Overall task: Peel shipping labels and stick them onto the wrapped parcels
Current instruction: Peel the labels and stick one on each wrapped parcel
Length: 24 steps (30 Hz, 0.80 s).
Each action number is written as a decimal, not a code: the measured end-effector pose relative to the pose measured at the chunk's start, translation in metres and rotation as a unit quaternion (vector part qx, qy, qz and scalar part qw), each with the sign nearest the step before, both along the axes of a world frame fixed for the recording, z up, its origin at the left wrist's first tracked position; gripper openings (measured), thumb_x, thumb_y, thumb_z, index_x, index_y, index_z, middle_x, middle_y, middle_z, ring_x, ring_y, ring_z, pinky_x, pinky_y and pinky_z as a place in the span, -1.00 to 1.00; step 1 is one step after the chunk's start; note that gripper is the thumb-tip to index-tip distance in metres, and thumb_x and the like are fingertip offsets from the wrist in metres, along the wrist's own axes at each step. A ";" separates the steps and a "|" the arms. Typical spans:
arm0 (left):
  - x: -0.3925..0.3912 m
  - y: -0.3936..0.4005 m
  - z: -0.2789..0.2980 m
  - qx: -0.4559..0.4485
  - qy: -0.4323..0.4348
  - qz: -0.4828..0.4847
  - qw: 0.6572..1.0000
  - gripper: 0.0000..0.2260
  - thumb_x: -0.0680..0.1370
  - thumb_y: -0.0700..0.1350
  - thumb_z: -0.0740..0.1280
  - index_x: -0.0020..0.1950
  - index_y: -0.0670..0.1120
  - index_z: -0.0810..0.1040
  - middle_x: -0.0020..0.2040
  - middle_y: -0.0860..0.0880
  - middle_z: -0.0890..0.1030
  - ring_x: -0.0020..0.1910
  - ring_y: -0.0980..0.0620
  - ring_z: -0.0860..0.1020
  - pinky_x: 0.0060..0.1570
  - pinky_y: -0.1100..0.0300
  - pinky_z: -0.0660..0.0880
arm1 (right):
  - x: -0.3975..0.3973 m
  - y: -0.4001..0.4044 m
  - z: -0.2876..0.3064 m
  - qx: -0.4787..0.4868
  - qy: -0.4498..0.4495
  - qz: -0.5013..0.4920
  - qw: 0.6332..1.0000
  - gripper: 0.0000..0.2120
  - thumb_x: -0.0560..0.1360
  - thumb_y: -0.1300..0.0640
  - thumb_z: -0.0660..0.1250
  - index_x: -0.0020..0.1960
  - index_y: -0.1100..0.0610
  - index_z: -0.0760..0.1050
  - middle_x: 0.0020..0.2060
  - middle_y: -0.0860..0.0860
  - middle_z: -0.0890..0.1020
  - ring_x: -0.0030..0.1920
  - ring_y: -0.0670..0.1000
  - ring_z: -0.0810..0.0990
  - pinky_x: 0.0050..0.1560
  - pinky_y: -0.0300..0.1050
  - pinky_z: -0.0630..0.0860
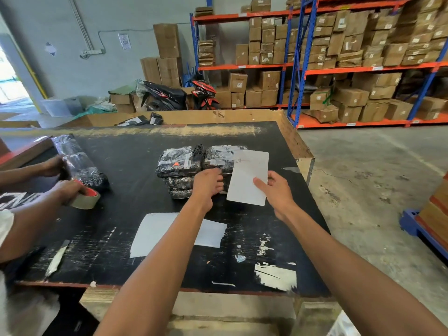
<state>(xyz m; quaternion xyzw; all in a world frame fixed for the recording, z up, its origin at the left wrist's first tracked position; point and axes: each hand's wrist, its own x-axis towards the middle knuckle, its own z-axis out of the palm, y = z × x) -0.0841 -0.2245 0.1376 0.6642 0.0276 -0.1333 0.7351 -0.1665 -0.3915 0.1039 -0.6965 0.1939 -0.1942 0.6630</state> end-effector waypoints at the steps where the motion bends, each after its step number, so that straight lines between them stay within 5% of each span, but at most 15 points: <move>1: -0.001 -0.003 -0.003 0.022 -0.015 -0.021 0.999 -0.76 0.60 -0.13 0.33 0.21 -0.23 0.58 -0.06 -0.14 0.64 -0.19 -0.02 0.58 -0.04 0.09 0.64 | 0.001 -0.001 0.003 0.003 0.000 0.015 1.000 -0.85 0.57 0.15 0.41 0.13 0.08 0.53 0.11 0.04 0.68 0.10 0.06 0.67 0.13 0.12 0.65; 3: -0.003 -0.006 -0.004 0.044 -0.046 -0.045 0.997 -0.83 0.58 -0.19 0.36 0.13 -0.22 0.61 -0.04 -0.15 0.68 -0.16 -0.04 0.62 -0.16 0.10 0.62 | 0.005 0.000 0.008 0.005 0.000 0.046 0.999 -0.89 0.57 0.18 0.40 0.08 0.07 0.54 0.11 0.06 0.69 0.10 0.06 0.67 0.13 0.09 0.64; 8: 0.021 -0.009 0.003 0.087 -0.092 0.006 0.992 -0.92 0.49 -0.29 0.44 -0.16 -0.13 0.63 -0.10 -0.16 0.70 -0.07 -0.17 0.68 -0.01 -0.08 0.65 | 0.025 -0.001 0.022 -0.030 0.014 0.053 0.998 -0.86 0.58 0.19 0.39 0.14 0.11 0.56 0.08 0.04 0.69 0.09 0.05 0.67 0.12 0.04 0.64; 11: 0.041 -0.015 0.010 0.093 -0.115 0.015 0.989 -0.91 0.49 -0.28 0.46 -0.16 -0.11 0.63 -0.13 -0.16 0.70 -0.21 -0.07 0.63 -0.11 0.02 0.63 | 0.044 -0.001 0.028 -0.076 0.015 -0.004 0.997 -0.83 0.57 0.20 0.39 0.15 0.09 0.58 0.07 0.01 0.70 0.08 0.03 0.67 0.13 0.06 0.64; 17: 0.079 -0.028 0.025 0.071 -0.137 0.031 0.988 -0.95 0.51 -0.27 0.44 -0.12 -0.14 0.63 -0.11 -0.12 0.69 -0.15 -0.07 0.67 -0.29 0.21 0.60 | 0.086 0.005 0.045 -0.215 0.003 -0.093 0.972 -0.77 0.56 0.16 0.36 0.20 -0.02 0.56 0.10 0.01 0.62 0.02 0.06 0.60 0.04 0.01 0.58; 21: 0.110 -0.022 0.031 0.086 -0.141 0.010 0.986 -0.92 0.51 -0.30 0.43 -0.15 -0.15 0.62 -0.23 -0.12 0.66 -0.33 -0.01 0.55 -0.31 0.18 0.52 | 0.110 -0.003 0.048 -0.182 0.040 -0.041 0.982 -0.76 0.55 0.20 0.33 0.13 -0.10 0.54 0.00 0.02 0.67 0.04 0.06 0.61 -0.01 -0.04 0.56; 24: 0.129 -0.019 0.030 0.094 -0.122 -0.014 0.988 -0.92 0.52 -0.34 0.40 -0.14 -0.20 0.60 -0.22 -0.16 0.64 -0.39 0.00 0.49 -0.38 0.20 0.48 | 0.125 -0.007 0.051 -0.162 0.053 -0.032 0.985 -0.68 0.55 0.21 0.36 0.26 -0.04 0.52 0.01 0.00 0.65 0.15 0.08 0.59 0.09 0.03 0.58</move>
